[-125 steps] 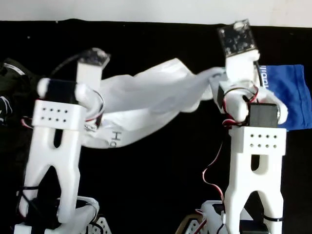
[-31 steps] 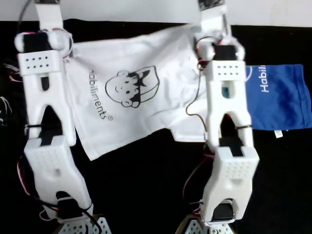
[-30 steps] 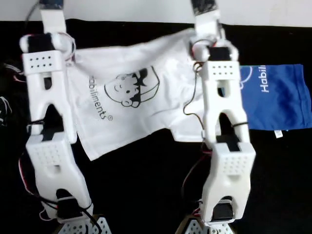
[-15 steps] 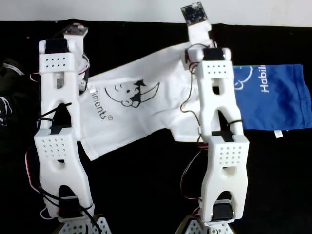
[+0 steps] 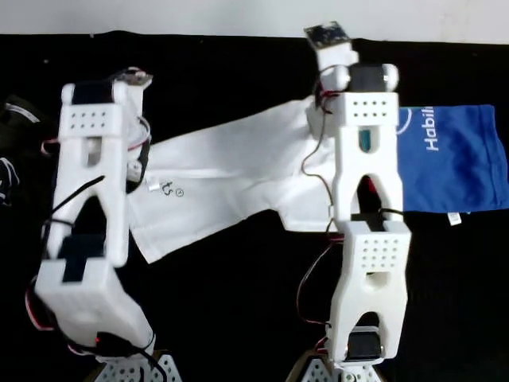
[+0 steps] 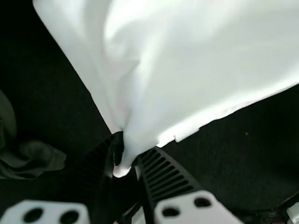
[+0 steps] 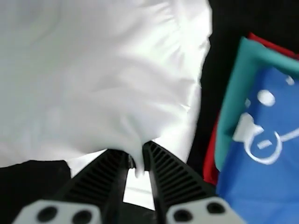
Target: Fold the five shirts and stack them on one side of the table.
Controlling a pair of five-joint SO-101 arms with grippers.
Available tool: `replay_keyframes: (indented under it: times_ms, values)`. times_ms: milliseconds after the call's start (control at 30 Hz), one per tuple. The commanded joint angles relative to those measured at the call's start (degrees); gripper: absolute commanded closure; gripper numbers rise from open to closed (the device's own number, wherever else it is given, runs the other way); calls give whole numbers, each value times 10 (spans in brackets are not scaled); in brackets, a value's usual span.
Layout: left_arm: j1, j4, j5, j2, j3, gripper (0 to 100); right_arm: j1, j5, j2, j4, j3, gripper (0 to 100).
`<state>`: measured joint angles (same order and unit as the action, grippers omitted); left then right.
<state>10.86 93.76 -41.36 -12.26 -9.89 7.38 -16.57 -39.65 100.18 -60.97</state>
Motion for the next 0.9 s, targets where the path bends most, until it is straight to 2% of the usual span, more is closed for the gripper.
replay_keyframes:
  times_ms: [0,233,467,633,867]
  values:
    - [-19,-39,-2,95,108,991,-17,-1,51,10,51,993]
    - [-22,-123,-2,145,246,992,-29,-44,196,-31,311,993]
    - [-28,-154,-2,145,284,992,-58,-73,270,-124,511,993]
    - [-63,-154,-2,145,312,992,-63,-96,286,-182,567,993]
    - [-72,-198,-2,145,388,992,-65,-127,288,-184,567,993]
